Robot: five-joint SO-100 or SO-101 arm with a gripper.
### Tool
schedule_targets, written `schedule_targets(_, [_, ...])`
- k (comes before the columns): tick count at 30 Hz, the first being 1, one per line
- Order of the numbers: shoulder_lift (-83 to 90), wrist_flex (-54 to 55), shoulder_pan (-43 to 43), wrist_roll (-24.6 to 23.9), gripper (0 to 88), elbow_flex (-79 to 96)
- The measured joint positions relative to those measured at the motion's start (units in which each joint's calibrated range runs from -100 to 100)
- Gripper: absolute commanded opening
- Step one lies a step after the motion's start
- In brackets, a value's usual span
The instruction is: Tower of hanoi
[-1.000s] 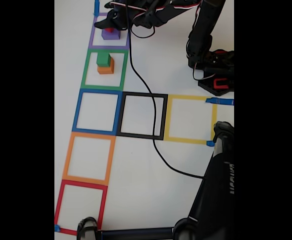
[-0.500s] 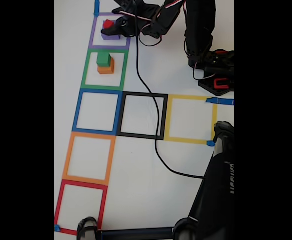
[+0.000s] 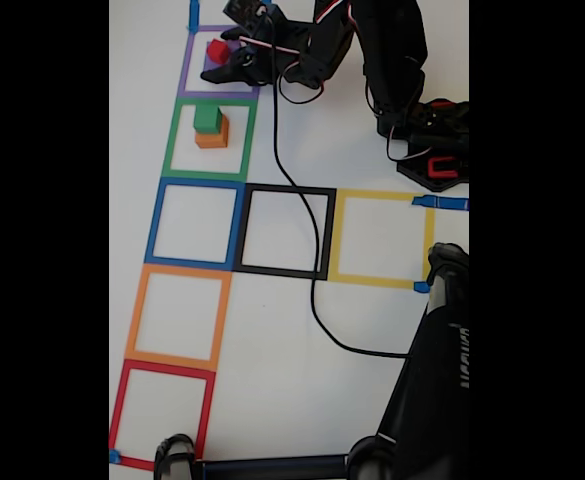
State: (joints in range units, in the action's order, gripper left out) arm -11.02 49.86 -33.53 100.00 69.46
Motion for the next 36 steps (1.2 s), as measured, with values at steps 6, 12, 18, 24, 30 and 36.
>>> schedule_targets(6, [-1.2,0.4,0.0,-0.4,20.5,-0.7])
schedule_targets(12, [-1.2,0.4,0.0,-0.4,15.4,-1.0])
schedule_targets(18, [-1.2,0.4,0.9,-0.4,10.2,-1.0])
schedule_targets(24, [-1.2,0.4,0.9,-0.4,5.9,-1.0])
schedule_targets(30, [-1.9,0.4,0.9,-0.4,3.0,-1.0])
schedule_targets(36, [-1.9,0.2,0.9,-0.4,1.9,-1.0])
